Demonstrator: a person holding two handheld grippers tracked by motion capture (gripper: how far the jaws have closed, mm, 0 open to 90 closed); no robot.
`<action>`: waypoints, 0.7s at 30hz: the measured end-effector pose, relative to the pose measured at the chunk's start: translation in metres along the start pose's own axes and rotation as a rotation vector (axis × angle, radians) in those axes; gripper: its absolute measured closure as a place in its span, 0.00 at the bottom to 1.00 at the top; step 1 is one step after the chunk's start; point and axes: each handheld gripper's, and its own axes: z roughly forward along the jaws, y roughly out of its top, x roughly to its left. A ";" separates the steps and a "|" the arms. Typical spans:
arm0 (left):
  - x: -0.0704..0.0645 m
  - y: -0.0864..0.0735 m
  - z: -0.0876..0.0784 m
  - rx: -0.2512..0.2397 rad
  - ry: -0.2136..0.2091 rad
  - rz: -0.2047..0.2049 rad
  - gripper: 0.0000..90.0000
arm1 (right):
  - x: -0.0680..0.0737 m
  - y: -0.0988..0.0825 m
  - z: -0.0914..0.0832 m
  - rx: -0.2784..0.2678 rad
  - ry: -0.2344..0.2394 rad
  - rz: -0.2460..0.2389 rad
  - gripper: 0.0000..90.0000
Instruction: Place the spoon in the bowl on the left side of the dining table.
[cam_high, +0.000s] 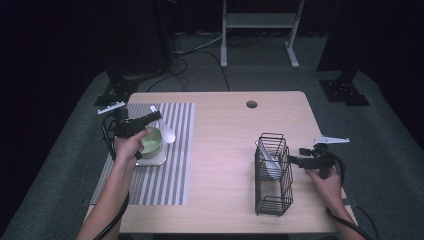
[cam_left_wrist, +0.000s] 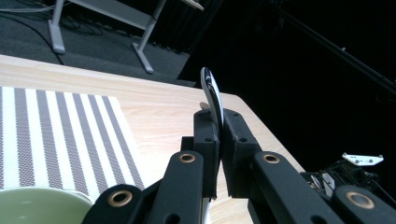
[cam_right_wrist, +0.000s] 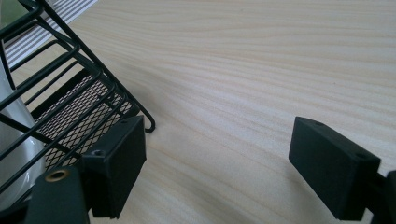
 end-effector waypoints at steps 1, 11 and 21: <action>0.001 0.000 0.000 -0.001 0.002 -0.005 0.95 | 0.000 0.000 0.000 0.000 -0.001 0.000 0.20; 0.009 -0.001 -0.001 -0.013 0.015 -0.015 0.95 | 0.000 0.000 0.000 0.002 -0.002 0.002 0.20; 0.019 0.001 -0.007 -0.024 0.032 -0.023 0.95 | 0.000 0.000 0.000 0.004 -0.004 0.004 0.20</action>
